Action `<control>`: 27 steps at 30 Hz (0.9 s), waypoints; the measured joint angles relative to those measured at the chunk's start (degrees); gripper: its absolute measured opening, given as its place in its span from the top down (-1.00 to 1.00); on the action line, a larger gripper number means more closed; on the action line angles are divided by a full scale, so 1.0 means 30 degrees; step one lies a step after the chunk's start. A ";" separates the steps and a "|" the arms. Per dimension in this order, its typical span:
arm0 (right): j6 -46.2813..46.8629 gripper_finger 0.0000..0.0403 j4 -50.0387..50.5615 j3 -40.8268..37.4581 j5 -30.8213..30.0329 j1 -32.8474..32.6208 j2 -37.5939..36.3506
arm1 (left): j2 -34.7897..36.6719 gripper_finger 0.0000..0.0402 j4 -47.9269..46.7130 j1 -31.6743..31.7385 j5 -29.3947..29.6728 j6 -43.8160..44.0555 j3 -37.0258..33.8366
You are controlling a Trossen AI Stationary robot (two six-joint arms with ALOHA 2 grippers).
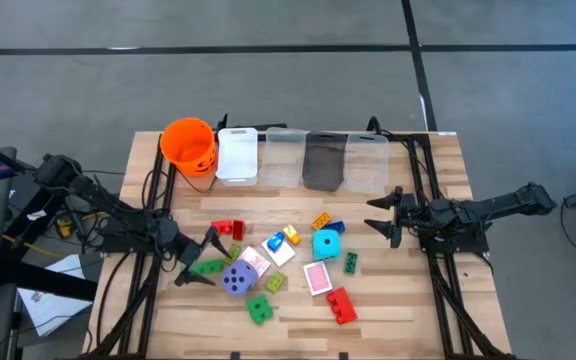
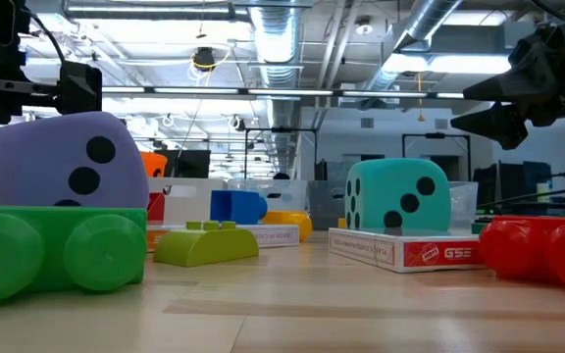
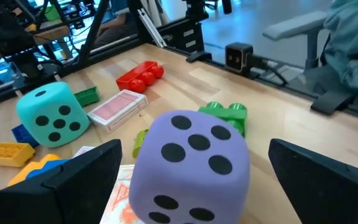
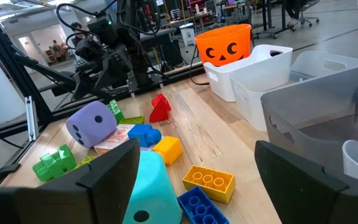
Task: Pick & Place Toys
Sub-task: Put the violet dice into the left transparent bin
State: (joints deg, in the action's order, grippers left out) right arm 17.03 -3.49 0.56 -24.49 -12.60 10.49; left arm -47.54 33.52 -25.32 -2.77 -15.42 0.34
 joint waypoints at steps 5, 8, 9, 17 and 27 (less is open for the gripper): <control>-0.0001 -0.54 0.0000 0.0004 0.0000 0.0000 0.0001 | -0.0895 -0.99 -0.0025 0.0000 0.0148 -0.0715 0.0000; 0.0002 -0.54 0.0000 0.0006 0.0000 0.0000 0.0005 | -0.1771 -0.99 0.0470 0.0000 0.0186 -0.0761 0.0000; 0.0002 -0.54 0.0005 0.0007 0.0007 0.0000 0.0003 | -0.2078 -0.99 0.0739 0.0000 0.0221 -0.0768 0.0000; -0.0002 -0.54 0.0002 0.0002 0.0007 0.0000 -0.0002 | -0.3922 -0.99 0.2338 0.0000 0.0340 -0.0785 0.0000; 0.0002 -0.54 0.0007 0.0007 0.0007 0.0000 0.0004 | -0.5176 -0.99 0.3486 0.0000 0.0616 -0.1503 0.0000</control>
State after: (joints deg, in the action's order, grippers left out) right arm 17.04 -3.47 0.58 -24.47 -12.60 10.50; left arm -63.07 43.98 -25.32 -0.92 -19.93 0.34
